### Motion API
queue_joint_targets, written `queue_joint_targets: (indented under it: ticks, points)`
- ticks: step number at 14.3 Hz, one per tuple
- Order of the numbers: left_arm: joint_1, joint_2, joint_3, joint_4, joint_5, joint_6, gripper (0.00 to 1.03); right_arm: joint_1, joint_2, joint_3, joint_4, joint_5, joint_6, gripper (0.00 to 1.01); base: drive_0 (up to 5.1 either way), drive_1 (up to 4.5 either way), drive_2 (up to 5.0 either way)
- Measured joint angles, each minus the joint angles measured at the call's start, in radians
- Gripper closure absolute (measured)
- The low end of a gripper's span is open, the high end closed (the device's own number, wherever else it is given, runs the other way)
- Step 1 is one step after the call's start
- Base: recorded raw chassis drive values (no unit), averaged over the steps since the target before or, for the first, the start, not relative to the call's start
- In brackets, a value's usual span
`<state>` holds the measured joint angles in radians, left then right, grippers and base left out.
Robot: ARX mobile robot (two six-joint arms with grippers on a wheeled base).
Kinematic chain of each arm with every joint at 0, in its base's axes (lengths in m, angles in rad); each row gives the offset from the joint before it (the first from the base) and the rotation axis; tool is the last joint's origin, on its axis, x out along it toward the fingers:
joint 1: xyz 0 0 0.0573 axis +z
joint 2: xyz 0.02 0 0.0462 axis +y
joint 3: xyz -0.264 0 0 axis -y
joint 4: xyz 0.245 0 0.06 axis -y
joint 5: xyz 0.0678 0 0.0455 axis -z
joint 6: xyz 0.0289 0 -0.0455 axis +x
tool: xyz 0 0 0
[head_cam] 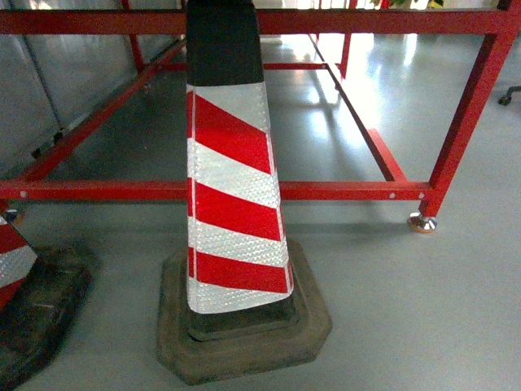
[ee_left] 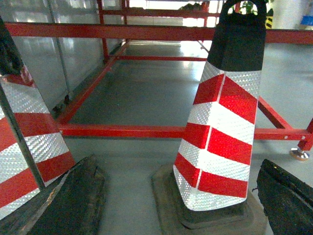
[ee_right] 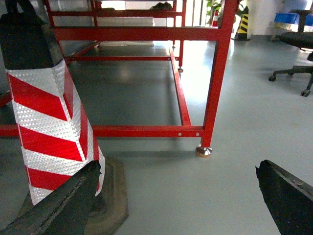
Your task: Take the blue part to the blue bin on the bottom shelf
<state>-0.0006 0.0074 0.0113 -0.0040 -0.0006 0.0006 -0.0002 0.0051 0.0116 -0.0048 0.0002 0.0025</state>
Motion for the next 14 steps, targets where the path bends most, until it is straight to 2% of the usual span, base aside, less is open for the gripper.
queue_joint_targets:
  ticks: [14]
  points:
    - [0.0, 0.0, 0.0, 0.0, 0.0, 0.0, 0.05, 0.0, 0.0, 0.0, 0.0, 0.0, 0.0, 0.03, 0.0, 0.0, 0.0]
